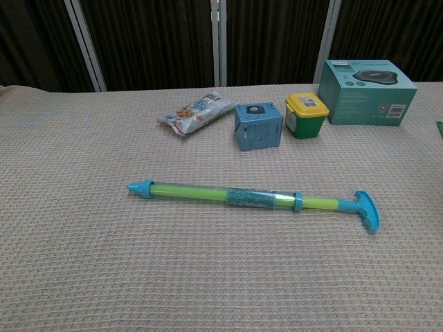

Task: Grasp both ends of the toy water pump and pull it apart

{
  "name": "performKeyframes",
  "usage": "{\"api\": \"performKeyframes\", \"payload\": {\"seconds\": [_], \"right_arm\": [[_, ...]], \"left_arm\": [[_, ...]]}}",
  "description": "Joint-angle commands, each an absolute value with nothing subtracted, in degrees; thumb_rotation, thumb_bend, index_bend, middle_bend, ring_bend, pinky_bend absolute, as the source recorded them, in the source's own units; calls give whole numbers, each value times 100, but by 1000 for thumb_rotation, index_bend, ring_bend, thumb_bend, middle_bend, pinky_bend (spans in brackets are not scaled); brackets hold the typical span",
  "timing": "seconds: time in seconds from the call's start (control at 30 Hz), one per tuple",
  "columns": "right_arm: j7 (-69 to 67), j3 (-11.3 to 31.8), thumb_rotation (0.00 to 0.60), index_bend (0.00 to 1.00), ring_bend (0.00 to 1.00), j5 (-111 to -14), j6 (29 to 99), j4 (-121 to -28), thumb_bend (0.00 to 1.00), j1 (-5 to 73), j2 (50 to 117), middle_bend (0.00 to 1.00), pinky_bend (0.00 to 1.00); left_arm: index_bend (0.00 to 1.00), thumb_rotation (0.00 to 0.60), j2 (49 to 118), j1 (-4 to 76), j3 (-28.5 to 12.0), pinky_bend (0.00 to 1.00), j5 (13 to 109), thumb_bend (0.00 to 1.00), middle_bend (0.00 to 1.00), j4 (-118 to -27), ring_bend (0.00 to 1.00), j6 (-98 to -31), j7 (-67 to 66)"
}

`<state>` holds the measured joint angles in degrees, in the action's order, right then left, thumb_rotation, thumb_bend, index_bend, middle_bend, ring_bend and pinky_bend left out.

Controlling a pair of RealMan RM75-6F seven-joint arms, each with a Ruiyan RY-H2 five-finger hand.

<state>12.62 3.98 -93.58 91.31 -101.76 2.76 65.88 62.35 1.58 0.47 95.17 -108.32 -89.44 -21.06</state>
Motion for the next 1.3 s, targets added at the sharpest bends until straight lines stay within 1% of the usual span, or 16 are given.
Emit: {"api": "performKeyframes", "payload": {"seconds": [0.03,0.2,0.23,0.27,0.3,0.33,0.37,0.4,0.43,0.47,0.5,0.53,0.67,0.9,1.07,1.3], "right_arm": [[1264,386,600,0,0,-9358,9116,-10171,0,277,6591,0,0],[1256,356,600,0,0,-9267,8902,-10112,0,348,6624,0,0],[1244,349,600,0,7,-9204,8766,-10117,0,398,6622,29,0],[1217,372,600,0,54,-9143,8576,-10106,0,503,6627,93,0],[1207,413,600,0,201,-9118,8434,-10063,0,608,6649,251,1],[1207,447,600,0,406,-9071,8171,-10001,0,771,6665,463,74],[1196,475,600,0,558,-9007,7928,-9986,0,912,6666,599,189],[1170,501,600,0,733,-8957,7753,-9986,0,1017,6666,752,423],[1129,536,600,0,811,-8884,7574,-9991,0,1122,6670,824,601],[1072,571,600,1,897,-8798,7385,-10004,0,1230,6678,899,819],[976,634,600,15,952,-8660,7096,-10016,0,1400,6696,949,931],[892,699,600,39,983,-8507,6804,-10012,0,1572,6720,980,983],[783,967,600,137,1000,-7785,5737,-9817,0,2223,6933,1000,1000],[1403,1103,600,265,1000,-6739,4764,-9175,0,3024,7640,1000,1000],[1807,1085,600,319,1000,-6120,4533,-8838,42,3362,8067,1000,1000],[2057,1073,600,373,1000,-5646,4600,-8554,104,3614,8430,1000,1000]], "left_arm": [[0,600,6237,159,45,0,9509,0,0,-10829,0,-8939,-2107],[0,600,6240,168,31,0,9475,0,0,-10837,0,-8917,-2097],[0,600,6246,177,20,0,9456,0,0,-10831,0,-8903,-2109],[0,600,6261,194,1,0,9420,0,0,-10816,0,-8876,-2128],[0,600,6276,211,-17,0,9379,0,0,-10808,0,-8845,-2142],[0,600,6301,240,-42,0,9316,0,0,-10797,0,-8791,-2166],[0,600,6326,266,-64,0,9264,0,0,-10788,0,-8745,-2190],[0,600,6343,285,-79,0,9228,0,0,-10779,0,-8714,-2212],[0,600,6362,305,-94,0,9193,0,0,-10770,0,-8679,-2237],[0,600,6380,326,-109,0,9154,0,0,-10760,0,-8641,-2263],[0,600,6406,358,-131,0,9090,0,0,-10749,0,-8581,-2303],[0,600,6433,386,-155,0,9021,0,0,-10740,0,-8530,-2338],[0,600,6533,469,-225,0,8792,0,0,-10695,0,-8384,-2479],[0,600,6664,575,-300,0,8473,0,0,-10593,0,-8214,-2668],[0,600,6748,635,-319,0,8289,0,0,-10512,0,-8118,-2787],[0,600,6820,691,-312,0,8169,0,0,-10461,0,-8070,-2894]]}}
